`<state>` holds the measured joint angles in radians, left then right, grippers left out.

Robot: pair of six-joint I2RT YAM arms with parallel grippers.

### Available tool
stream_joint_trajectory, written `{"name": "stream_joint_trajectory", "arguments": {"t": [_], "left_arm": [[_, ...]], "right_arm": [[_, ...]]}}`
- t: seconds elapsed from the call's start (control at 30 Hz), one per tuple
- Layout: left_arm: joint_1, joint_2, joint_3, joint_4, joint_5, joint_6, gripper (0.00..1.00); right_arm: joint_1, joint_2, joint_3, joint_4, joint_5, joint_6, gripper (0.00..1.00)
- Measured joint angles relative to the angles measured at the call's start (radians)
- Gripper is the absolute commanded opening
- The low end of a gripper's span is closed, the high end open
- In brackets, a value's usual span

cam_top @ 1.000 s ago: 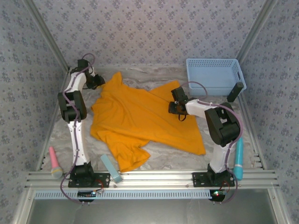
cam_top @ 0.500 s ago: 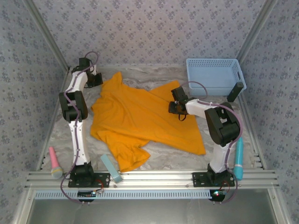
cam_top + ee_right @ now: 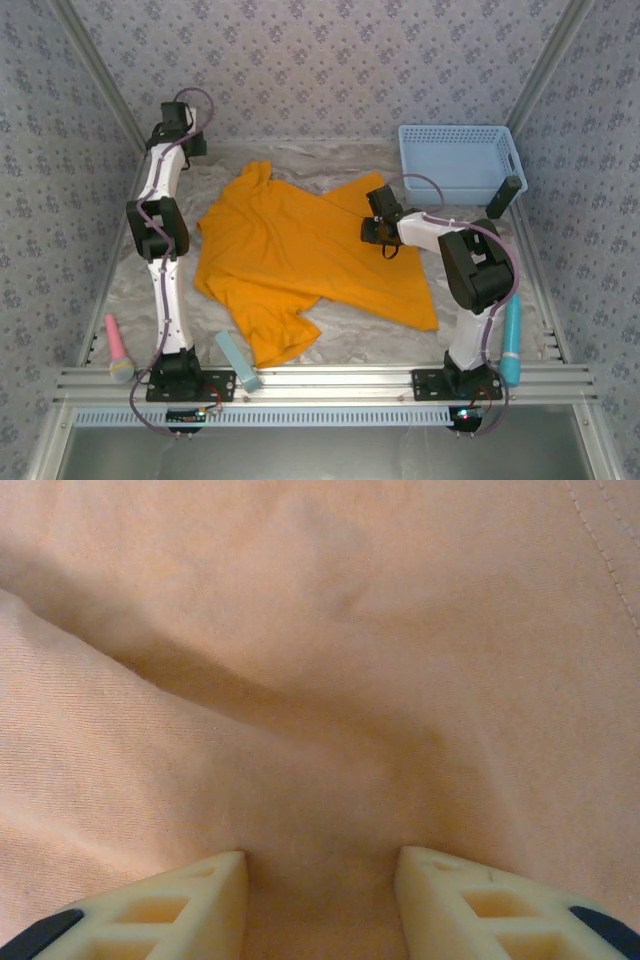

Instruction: Fold the inside-out t-shirt

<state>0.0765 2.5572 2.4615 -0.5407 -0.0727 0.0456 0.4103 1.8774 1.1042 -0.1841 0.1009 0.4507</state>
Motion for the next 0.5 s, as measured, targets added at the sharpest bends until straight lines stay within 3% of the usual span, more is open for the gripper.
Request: {"name": "stream_joint_trajectory", "arguments": {"t": [0.03, 0.07, 0.17, 0.27, 0.33, 0.4, 0.5], "left_arm": [[0.0, 0.0, 0.005, 0.01, -0.022, 0.006, 0.57], [0.0, 0.0, 0.018, 0.011, -0.04, 0.011, 0.6], [0.001, 0.011, 0.1, -0.069, -0.051, -0.009, 0.6], [-0.001, -0.031, 0.091, -0.196, 0.012, -0.077, 0.63], [-0.011, -0.137, -0.093, -0.237, 0.045, -0.127, 0.63], [-0.039, -0.295, -0.383, -0.24, 0.055, -0.174, 0.61], [-0.114, -0.495, -0.744, -0.227, 0.057, -0.246, 0.48]], "right_arm": [[0.0, 0.0, 0.0, 0.0, 0.0, 0.0, 0.46], [0.0, 0.0, 0.0, -0.001, 0.0, 0.0, 0.46], [0.002, -0.003, 0.001, -0.006, 0.001, 0.0, 0.47], [0.003, -0.021, 0.0, -0.048, 0.005, 0.001, 0.51], [0.003, -0.041, -0.002, -0.087, 0.004, 0.008, 0.54], [0.003, -0.078, -0.011, -0.118, 0.003, 0.017, 0.55], [0.003, -0.153, -0.045, -0.143, -0.016, 0.039, 0.56]]}}
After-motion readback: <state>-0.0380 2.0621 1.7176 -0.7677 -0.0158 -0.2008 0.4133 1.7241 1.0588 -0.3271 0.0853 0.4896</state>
